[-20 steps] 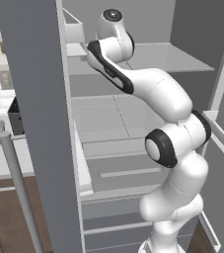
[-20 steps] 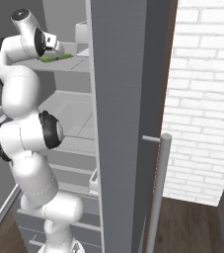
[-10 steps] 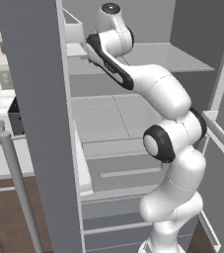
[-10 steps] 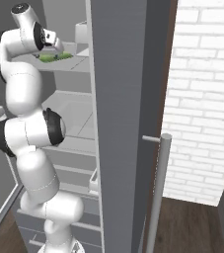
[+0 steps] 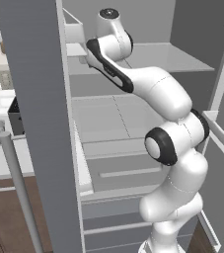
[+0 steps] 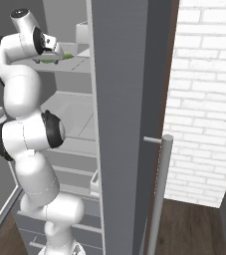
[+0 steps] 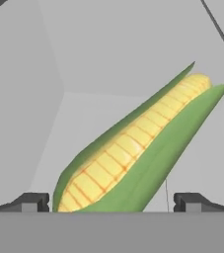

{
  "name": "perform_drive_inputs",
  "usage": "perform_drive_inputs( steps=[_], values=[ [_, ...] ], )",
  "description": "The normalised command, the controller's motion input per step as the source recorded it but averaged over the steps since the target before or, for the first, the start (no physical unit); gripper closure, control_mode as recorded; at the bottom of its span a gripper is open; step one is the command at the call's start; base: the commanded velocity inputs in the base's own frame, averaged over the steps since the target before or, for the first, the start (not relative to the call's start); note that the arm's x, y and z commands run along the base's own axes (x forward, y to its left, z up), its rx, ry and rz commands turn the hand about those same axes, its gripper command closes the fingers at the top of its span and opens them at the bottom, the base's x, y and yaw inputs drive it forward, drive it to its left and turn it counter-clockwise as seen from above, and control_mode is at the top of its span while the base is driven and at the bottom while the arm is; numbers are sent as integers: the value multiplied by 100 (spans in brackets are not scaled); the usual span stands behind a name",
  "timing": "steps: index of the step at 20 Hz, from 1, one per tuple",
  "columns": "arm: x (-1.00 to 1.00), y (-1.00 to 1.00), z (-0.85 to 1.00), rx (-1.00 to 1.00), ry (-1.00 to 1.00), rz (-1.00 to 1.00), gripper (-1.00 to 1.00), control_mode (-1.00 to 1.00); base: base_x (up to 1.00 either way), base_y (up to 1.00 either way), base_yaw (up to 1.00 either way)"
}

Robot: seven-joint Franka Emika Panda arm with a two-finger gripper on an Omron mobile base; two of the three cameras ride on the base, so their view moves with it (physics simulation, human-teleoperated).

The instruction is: Place one corn and one fish in each tupperware on the nearby counter, to pack two identical lunches.

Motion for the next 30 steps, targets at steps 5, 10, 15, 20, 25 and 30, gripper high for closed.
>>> perform_drive_inputs(
  steps=[5,10,15,20,25,30],
  values=[
    [19,0,19,0,0,0,-100,-100,0,0,0],
    [23,0,2,0,0,0,-100,-100,0,0,0],
    [3,0,-46,0,0,-1,-100,-100,0,0,0],
    [0,0,2,0,0,-1,-100,-100,0,0,0],
    [24,0,16,0,0,-13,-100,-100,0,0,0],
    [46,0,23,0,0,-13,-100,-100,0,0,0]
  ],
)
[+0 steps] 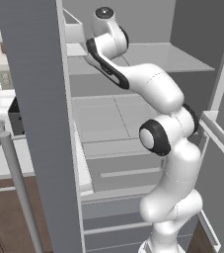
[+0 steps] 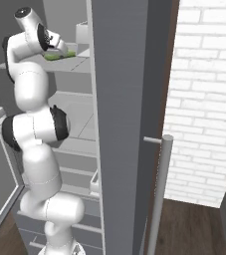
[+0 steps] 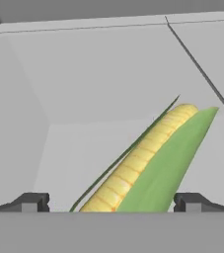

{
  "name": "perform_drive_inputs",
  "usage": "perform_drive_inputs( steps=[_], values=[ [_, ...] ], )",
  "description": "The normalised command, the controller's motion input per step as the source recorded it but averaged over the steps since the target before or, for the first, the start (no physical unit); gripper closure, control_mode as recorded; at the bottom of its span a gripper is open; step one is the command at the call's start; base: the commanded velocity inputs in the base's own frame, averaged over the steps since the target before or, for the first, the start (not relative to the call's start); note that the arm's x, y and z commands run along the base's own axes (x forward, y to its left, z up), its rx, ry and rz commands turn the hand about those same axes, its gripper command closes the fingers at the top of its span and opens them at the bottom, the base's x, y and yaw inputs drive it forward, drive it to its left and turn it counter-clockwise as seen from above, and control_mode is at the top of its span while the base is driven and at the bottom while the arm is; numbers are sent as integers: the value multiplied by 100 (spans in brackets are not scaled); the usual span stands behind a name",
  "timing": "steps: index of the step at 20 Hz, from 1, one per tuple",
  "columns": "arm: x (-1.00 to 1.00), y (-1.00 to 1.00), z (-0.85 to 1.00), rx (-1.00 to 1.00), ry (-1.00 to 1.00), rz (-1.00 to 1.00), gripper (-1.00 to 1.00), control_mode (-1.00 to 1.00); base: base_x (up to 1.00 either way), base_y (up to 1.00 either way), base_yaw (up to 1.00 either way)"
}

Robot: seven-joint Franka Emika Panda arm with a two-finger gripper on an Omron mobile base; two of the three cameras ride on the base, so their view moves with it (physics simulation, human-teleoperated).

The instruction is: Place one corn and one fish in each tupperware on the nearby counter, to pack two identical lunches.

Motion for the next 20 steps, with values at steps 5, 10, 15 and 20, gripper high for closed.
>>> perform_drive_inputs(
  steps=[5,10,15,20],
  values=[
    [0,0,3,0,0,-2,-100,-100,0,0,0],
    [0,0,-9,0,0,0,-100,-100,0,0,0],
    [0,-6,-22,0,0,-1,-100,-100,0,0,0],
    [0,-32,-55,0,0,-5,-100,-100,0,0,0]
  ],
)
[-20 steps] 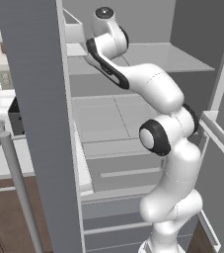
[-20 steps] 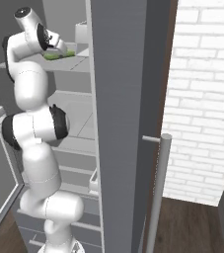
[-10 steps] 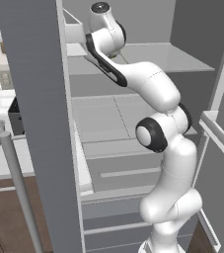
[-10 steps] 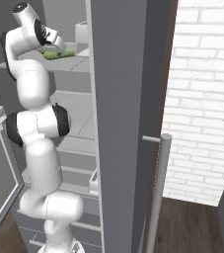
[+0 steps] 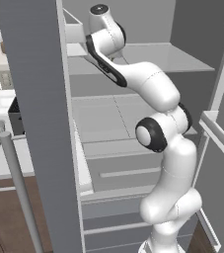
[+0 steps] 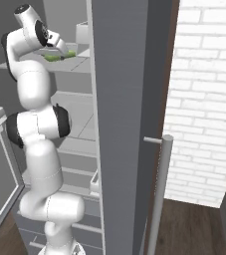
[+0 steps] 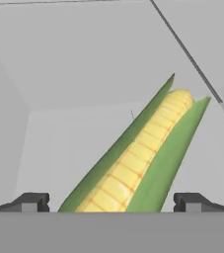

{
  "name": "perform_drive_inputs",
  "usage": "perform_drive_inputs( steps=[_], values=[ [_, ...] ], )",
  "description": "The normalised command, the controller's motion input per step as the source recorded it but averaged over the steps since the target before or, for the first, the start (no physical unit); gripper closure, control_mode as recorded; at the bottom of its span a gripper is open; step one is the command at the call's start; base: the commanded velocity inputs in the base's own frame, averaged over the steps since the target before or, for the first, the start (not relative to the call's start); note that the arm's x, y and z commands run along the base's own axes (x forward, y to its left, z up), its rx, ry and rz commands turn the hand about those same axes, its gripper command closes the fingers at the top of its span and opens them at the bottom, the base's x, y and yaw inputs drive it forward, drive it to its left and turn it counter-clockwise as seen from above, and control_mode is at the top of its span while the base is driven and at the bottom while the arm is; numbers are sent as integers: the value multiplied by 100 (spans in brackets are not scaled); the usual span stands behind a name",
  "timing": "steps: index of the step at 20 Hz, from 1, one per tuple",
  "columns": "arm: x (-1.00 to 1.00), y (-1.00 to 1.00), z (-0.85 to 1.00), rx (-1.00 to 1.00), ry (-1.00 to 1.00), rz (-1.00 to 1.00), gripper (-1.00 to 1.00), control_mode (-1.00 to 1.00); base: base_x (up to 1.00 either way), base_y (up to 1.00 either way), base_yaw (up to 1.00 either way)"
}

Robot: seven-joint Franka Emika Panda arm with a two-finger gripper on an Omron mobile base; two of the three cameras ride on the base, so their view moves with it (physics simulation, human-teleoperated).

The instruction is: Place one corn and one fish in each tupperware on the nearby counter, to pack two identical lunches.

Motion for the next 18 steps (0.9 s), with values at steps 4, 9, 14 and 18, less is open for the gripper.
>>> perform_drive_inputs(
  steps=[4,9,14,18],
  values=[
    [0,-22,-9,0,-1,-1,-100,-100,0,0,0],
    [0,-8,-9,1,0,0,100,-100,0,0,0],
    [-9,-4,-5,1,1,0,100,-100,0,0,0],
    [-82,0,0,0,-4,0,100,-100,0,0,0]
  ],
)
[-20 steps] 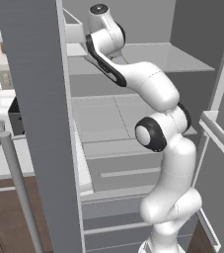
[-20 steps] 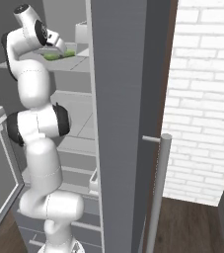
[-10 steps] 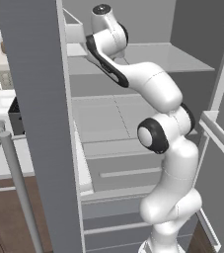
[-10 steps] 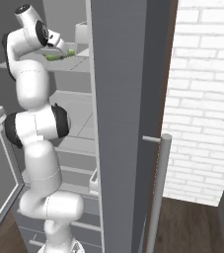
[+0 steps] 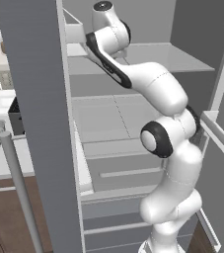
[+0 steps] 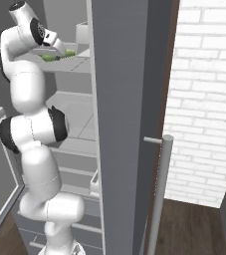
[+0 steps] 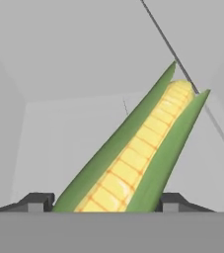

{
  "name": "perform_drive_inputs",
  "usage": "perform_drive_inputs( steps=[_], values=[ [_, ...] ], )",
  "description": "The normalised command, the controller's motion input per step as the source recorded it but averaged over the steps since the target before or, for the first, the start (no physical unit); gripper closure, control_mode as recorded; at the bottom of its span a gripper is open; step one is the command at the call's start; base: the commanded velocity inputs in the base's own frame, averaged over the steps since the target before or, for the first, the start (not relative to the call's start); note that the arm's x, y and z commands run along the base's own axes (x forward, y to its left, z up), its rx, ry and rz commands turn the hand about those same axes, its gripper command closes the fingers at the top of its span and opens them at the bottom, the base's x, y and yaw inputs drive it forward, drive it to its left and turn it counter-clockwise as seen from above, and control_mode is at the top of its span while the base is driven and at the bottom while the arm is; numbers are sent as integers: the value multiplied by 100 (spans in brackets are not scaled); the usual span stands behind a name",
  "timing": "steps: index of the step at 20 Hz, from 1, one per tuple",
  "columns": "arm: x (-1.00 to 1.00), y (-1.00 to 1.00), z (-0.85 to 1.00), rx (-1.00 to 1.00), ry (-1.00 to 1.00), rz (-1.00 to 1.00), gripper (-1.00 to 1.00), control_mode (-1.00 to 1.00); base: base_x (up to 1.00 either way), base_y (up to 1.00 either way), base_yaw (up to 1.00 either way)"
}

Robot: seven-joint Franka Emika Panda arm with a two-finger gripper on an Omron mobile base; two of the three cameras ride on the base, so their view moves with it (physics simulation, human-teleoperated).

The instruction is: Place one corn and one fish in each tupperware on the nearby counter, to pack two identical lunches.

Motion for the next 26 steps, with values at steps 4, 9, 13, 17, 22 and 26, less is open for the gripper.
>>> perform_drive_inputs(
  steps=[4,9,13,17,22,26],
  values=[
    [-100,-1,2,0,-11,0,100,-100,0,0,0],
    [-100,-30,-2,3,-5,0,100,-100,0,0,0],
    [-100,-54,-34,1,0,0,100,-100,0,0,0],
    [-100,-59,-41,0,2,11,100,-100,0,0,0],
    [-100,-42,-47,0,14,20,100,-100,0,0,0],
    [-100,-17,-46,0,23,25,100,-100,0,0,0]
  ],
)
